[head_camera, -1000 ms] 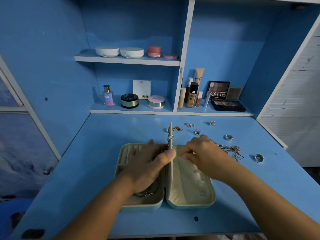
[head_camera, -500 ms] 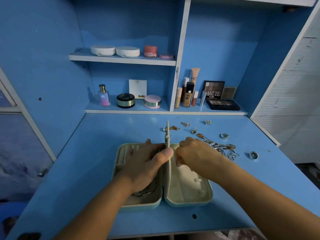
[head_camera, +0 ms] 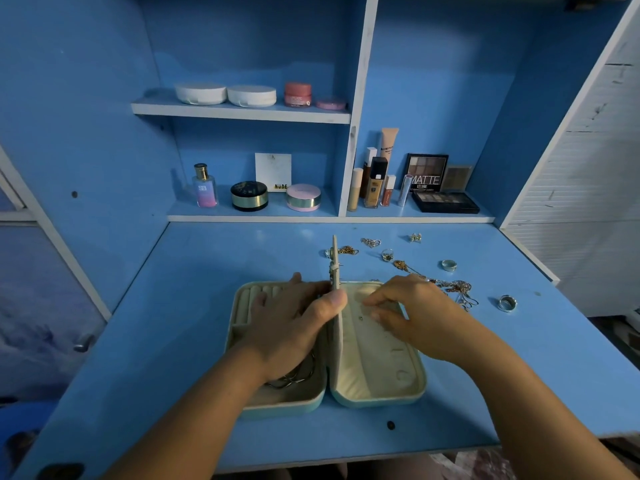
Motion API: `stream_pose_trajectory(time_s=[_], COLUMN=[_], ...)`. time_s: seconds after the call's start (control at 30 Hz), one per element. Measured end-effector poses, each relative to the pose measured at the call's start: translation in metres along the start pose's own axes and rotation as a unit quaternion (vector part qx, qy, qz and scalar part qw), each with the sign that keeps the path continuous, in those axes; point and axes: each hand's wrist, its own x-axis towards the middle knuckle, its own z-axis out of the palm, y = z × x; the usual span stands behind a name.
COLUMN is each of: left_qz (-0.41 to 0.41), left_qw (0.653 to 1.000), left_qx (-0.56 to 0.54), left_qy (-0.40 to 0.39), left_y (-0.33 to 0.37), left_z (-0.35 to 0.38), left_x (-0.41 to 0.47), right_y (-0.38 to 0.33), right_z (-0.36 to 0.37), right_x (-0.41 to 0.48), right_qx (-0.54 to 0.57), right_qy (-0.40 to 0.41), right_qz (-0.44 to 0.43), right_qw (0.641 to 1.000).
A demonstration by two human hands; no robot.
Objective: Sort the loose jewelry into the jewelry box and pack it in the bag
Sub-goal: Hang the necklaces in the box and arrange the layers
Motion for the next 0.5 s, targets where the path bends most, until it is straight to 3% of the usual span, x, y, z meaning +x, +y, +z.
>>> stream_pose_trajectory(time_s=[0.07, 0.23, 0.3, 0.5], left_qz=[0.01, 0.039, 0.054, -0.019], left_qw=[1.0, 0.998, 0.995, 0.975], left_qx=[0.002, 0.022, 0.047, 0.173], left_qy=[0.0, -0.046, -0.072, -0.136], left_y=[-0.002, 0.001, 0.001, 0.011], left_z=[0.0, -0.005, -0.009, -0.013], left_x=[0.001, -0.001, -0.004, -0.011], right_y=[-0.006, -0.031, -0.032, -0.027], right_z=[0.002, 0.011, 0.015, 0.012], right_x=[-0.005, -0.012, -0.014, -0.015], right_qx=[0.023, 0.223, 0.229, 0.22], right_qy=[-0.003, 0.001, 0.006, 0.0], right_qz=[0.007, -0.038, -0.039, -0.029], right_qw=[1.0, 0.974, 0.973, 0.975])
